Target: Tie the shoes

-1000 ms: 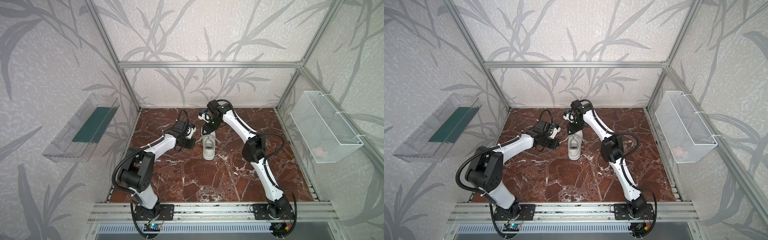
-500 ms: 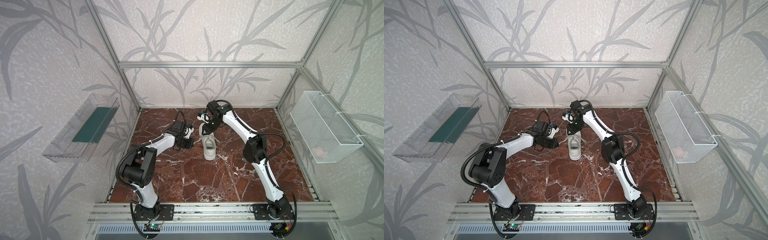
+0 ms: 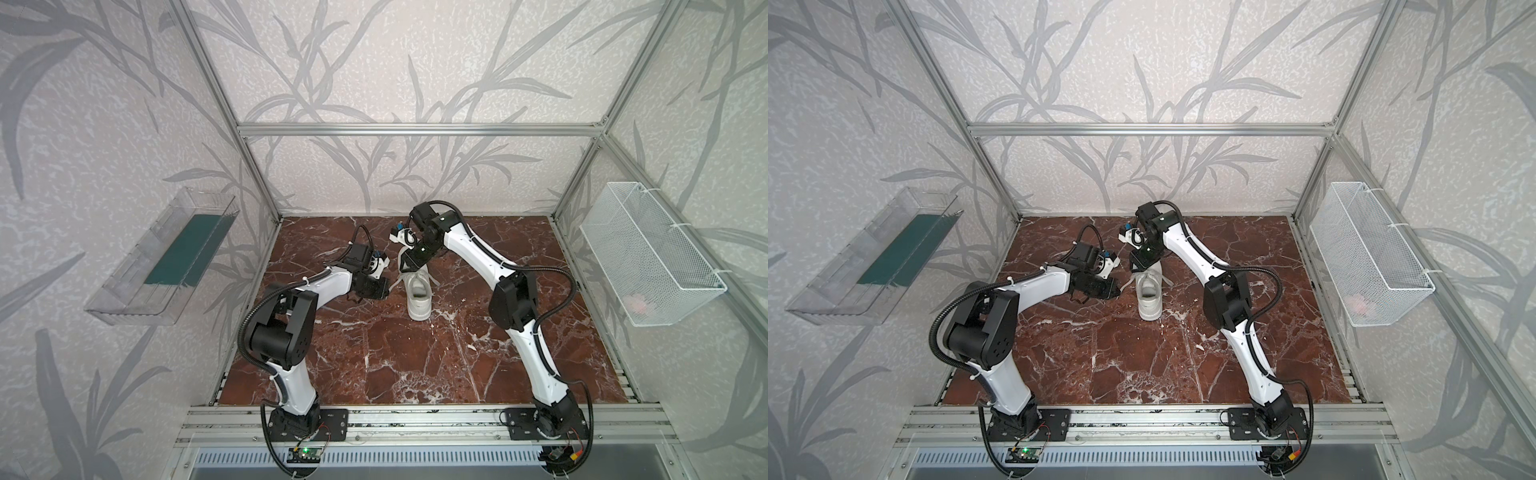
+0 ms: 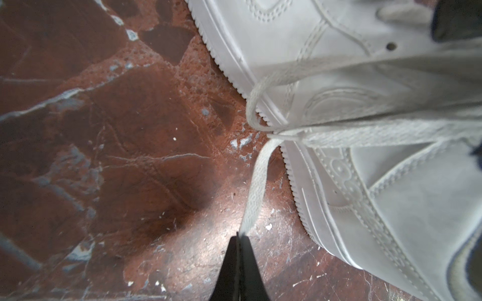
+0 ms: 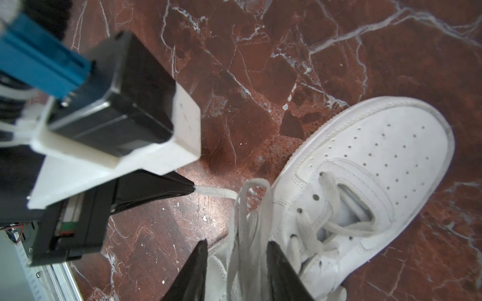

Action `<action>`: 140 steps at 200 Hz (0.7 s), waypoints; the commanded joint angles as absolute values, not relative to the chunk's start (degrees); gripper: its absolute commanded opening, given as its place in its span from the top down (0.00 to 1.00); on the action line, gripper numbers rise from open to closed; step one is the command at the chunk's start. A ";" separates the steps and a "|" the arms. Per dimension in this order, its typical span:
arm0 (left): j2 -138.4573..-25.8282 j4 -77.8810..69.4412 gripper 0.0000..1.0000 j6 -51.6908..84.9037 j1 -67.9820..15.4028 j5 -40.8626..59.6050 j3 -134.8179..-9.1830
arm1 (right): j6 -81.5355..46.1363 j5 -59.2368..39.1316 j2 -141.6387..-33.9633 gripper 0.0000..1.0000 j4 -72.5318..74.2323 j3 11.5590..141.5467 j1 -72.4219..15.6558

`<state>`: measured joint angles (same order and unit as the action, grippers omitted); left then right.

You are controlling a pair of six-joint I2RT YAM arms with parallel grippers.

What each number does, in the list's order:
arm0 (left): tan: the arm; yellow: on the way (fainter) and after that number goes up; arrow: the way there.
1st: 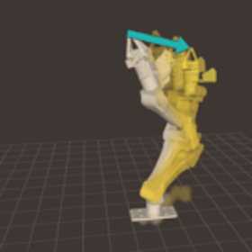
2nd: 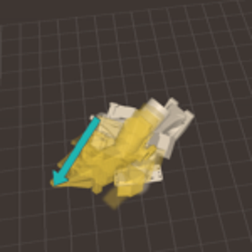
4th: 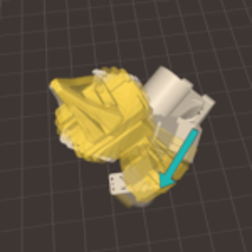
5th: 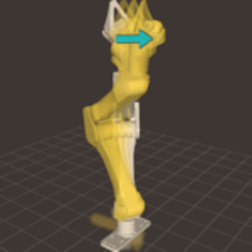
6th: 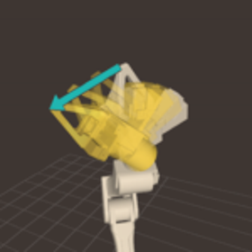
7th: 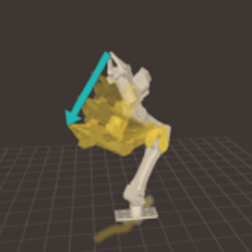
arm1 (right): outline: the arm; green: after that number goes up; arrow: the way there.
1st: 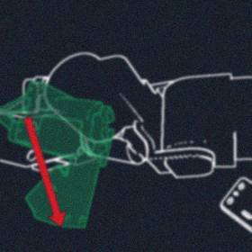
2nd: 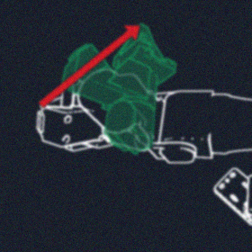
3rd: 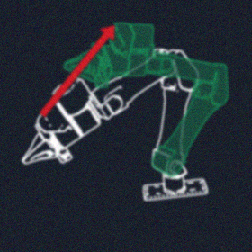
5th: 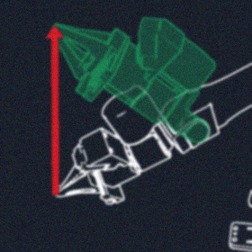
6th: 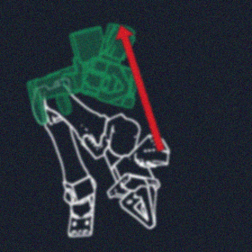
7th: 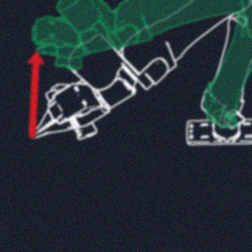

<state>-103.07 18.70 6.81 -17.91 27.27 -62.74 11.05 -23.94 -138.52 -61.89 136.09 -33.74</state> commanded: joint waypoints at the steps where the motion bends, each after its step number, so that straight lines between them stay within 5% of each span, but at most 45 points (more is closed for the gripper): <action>1: -104.12 18.19 1.00 7.70 -17.45 28.21 -63.46 | 12.38 -23.05 -138.30 0.62 -62.75 135.91 -34.19; 58: -105.15 18.27 1.00 7.59 -16.61 28.56 -64.24 | 13.09 -20.27 -138.29 0.70 -61.82 133.51 -34.60; 116: -106.58 18.97 1.00 6.95 -16.00 28.92 -65.54 | 11.01 -22.48 -134.89 0.97 -57.77 129.16 -34.29; 140: -107.81 19.83 1.00 6.42 -15.74 29.22 -66.98 | 8.64 -25.07 -132.45 1.00 -54.22 125.69 -33.52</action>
